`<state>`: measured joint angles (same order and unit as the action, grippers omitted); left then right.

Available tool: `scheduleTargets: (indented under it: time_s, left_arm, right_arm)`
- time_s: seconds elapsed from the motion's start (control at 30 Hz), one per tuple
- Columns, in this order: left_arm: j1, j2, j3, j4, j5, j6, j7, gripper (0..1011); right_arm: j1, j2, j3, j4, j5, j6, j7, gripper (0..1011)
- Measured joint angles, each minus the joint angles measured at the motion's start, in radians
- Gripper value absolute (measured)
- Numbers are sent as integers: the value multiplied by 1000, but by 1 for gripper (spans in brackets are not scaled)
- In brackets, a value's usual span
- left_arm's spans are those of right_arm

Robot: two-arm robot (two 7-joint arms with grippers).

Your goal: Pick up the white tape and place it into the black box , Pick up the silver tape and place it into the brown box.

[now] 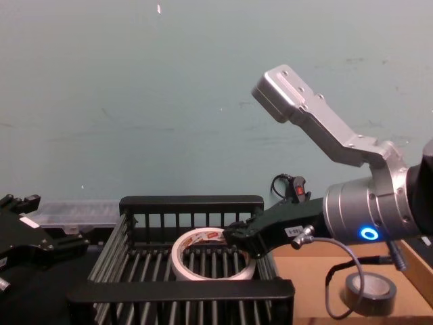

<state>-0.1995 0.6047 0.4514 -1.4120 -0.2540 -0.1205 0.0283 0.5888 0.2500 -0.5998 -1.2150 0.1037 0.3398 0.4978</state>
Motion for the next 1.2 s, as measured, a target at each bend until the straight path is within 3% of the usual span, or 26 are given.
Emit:
scheduleTargets:
  time_s: [0.3,0.5,0.6,0.8,0.97,1.2]
  left_arm:
    - [0,0,0,0,0,0,0,1002]
    - [0,0,0,0,0,0,0,1002]
    - [0,0,0,0,0,0,0,1001]
    - [0,0,0,0,0,0,0,1002]
    - [0,0,0,0,0,0,0,1000]
    - [0,0,0,0,0,0,0,1001]
  right_arm:
    - [0,1,0,-2,2,1,0,109]
    - [0,1,1,-2,3,1,0,257]
    - [0,1,1,-3,3,0,0,398]
    - [-1,2,2,-4,4,1,0,543]
    - [-1,2,2,-4,4,1,0,743]
    - [-2,2,4,-7,7,1,1,920]
